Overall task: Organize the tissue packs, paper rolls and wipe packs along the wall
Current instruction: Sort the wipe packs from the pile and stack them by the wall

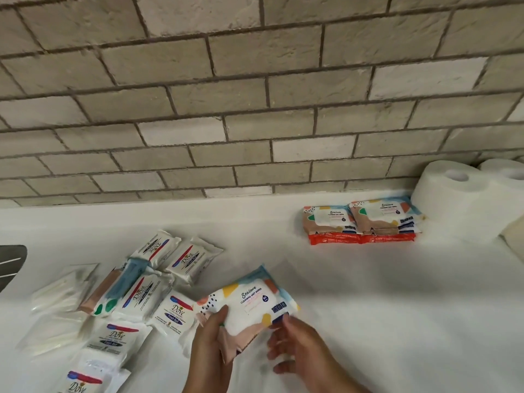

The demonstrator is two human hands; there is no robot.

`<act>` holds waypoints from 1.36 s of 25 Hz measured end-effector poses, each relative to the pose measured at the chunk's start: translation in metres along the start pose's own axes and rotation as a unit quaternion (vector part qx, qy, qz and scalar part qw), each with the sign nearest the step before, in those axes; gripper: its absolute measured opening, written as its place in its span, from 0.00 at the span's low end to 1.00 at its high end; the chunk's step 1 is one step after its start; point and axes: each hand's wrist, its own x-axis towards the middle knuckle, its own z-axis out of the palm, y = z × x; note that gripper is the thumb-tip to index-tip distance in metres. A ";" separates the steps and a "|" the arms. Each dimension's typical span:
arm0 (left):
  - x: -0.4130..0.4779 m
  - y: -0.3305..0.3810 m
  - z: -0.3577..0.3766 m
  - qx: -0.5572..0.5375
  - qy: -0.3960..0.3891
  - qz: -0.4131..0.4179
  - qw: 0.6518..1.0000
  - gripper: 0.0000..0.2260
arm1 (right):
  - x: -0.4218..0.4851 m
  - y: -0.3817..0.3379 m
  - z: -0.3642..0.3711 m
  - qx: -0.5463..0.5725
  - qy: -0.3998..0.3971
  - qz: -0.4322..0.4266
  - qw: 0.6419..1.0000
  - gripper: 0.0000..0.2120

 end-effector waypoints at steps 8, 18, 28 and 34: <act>0.011 -0.003 0.007 0.146 -0.048 0.052 0.987 0.24 | -0.005 -0.006 0.033 0.082 -0.001 -0.091 0.993 0.20; 0.021 0.016 -0.012 0.242 -0.010 0.016 0.970 0.18 | 0.029 -0.057 0.020 0.121 0.071 -0.176 0.974 0.14; 0.035 0.069 -0.058 0.235 0.080 0.042 0.968 0.07 | 0.119 -0.187 -0.044 0.250 0.198 -0.286 0.903 0.25; 0.039 0.089 -0.070 0.229 0.091 0.048 0.968 0.07 | 0.159 -0.175 -0.077 0.252 0.290 -0.211 0.899 0.24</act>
